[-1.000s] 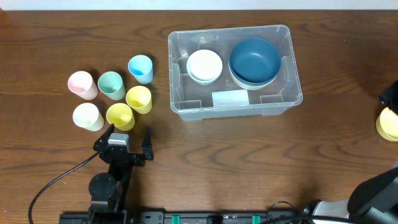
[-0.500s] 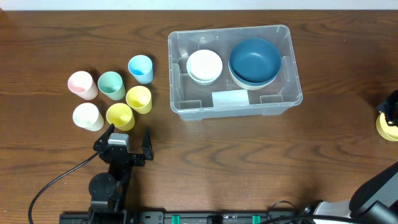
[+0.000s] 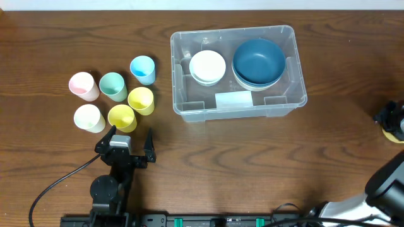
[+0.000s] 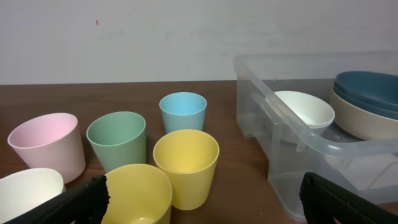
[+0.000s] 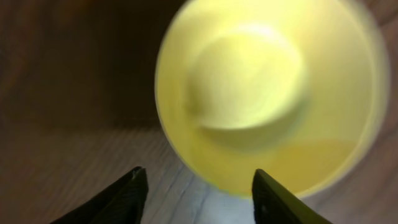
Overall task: Pack container
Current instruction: 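Grip the rim of the yellow bowl with the right gripper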
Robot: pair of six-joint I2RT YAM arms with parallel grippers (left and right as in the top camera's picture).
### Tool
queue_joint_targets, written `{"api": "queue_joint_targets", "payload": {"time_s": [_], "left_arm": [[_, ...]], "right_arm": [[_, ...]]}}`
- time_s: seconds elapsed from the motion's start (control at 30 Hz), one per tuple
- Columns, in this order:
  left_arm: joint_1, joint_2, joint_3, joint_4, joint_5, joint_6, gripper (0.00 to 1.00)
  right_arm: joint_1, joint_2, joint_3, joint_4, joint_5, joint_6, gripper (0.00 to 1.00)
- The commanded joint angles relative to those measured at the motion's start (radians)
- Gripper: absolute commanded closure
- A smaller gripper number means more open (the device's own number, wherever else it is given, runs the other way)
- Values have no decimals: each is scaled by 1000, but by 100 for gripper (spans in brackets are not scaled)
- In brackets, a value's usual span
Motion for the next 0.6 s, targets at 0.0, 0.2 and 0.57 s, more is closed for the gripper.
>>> {"api": "queue_joint_targets", "payload": {"time_s": [0.0,0.2,0.57], "left_arm": [[6,-6,-19,-32,12,13,2],[6,-6,-19,-32,12,13,2],[6,-6,-19,-32,12,13,2]], "right_arm": [[-13,51,-9,5,-42,-4,47],[-13,69,-9,13,-57,0,62],[24,69,-9,-12,-194,59,89]]}}
